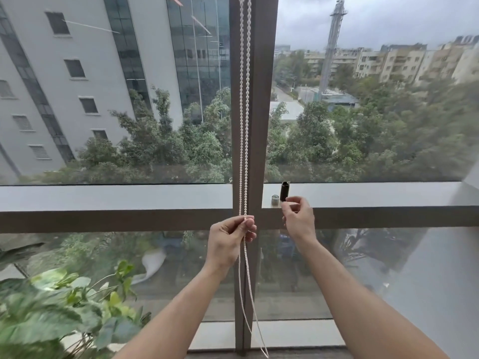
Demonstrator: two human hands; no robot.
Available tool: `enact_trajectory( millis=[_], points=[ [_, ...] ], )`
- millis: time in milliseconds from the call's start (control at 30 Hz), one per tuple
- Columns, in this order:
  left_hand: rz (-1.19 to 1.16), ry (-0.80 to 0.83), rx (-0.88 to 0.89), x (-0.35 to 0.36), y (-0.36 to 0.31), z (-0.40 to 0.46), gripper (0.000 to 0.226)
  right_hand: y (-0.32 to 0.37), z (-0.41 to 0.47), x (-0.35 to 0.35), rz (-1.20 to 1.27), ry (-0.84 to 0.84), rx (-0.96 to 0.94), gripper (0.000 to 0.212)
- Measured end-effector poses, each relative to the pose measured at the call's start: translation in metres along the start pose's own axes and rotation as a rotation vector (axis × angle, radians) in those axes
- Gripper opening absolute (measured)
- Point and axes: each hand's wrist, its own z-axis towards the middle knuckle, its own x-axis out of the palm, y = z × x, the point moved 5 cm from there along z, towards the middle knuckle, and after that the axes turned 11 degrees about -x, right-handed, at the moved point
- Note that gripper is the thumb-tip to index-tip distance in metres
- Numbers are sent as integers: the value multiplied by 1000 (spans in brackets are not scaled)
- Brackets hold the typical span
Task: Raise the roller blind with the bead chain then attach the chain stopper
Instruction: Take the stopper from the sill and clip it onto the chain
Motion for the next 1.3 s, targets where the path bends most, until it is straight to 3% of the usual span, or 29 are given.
enact_trajectory(
  millis=[167, 400, 500, 767, 1000, 1200, 1300],
  points=[
    [-5, -65, -63, -12, 24, -2, 9, -11, 26, 1, -137, -61, -11, 38],
    [-19, -45, -73, -23, 31, -11, 27, -17, 65, 19, -258, 15, 23, 64],
    [9, -34, -60, -27, 34, -13, 33, -24, 74, 20, -298, 31, 59, 60],
    [56, -14, -19, -22, 43, -12, 15, -34, 79, 21, -302, 26, 43, 30],
    [134, -14, 24, -19, 44, -12, 27, -17, 56, 14, -160, -15, -126, 22],
    [180, 6, 35, -17, 48, -12, 24, -3, 5, 30, -80, 174, -249, 29],
    [203, 23, 28, -15, 51, -13, 24, -5, -25, 39, -9, 257, -210, 30]
  ],
)
